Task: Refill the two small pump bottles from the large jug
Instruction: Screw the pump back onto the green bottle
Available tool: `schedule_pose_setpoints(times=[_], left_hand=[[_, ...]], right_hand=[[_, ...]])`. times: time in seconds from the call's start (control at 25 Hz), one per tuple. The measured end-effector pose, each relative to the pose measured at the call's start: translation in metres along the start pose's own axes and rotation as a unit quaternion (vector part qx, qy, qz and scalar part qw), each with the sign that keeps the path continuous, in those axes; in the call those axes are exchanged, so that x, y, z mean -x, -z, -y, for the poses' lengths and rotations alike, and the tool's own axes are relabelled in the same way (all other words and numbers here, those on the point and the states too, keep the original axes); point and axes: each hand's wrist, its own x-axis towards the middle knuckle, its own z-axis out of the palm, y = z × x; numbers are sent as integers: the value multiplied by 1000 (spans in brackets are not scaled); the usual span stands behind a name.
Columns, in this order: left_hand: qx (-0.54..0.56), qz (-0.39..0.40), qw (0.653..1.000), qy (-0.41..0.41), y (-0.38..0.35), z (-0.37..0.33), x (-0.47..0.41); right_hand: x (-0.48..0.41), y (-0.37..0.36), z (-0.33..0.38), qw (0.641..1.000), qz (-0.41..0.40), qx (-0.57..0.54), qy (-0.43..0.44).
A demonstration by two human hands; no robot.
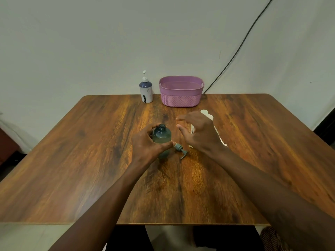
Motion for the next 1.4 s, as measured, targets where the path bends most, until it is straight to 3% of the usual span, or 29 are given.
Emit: schedule_pose_setpoints(times=[0.12, 0.24, 0.36, 0.48, 0.68, 0.88, 1.28, 1.4], left_hand=[[-9, -6, 1000, 7, 8, 4, 1], [-15, -6, 1000, 9, 14, 10, 2], [-24, -8, 1000, 17, 17, 14, 4], [-27, -5, 999, 21, 18, 14, 4], [-27, -1, 999, 23, 25, 10, 5], [-38, 4, 999, 36, 26, 10, 4], [-54, -4, 998, 33, 17, 12, 4], [-49, -1, 999, 24, 17, 10, 4]], right_hand=[[12, -21, 8, 988, 120, -25, -98], [24, -39, 2, 950, 231, 24, -211], [33, -50, 0, 921, 295, 89, -239], [32, -53, 1, 927, 261, 87, -253], [13, -31, -1, 941, 91, -117, -304], [-2, 1, 3, 934, -35, -242, -260], [-13, 19, 7, 936, -62, -278, -209], [-17, 20, 8, 951, -34, -247, -185]])
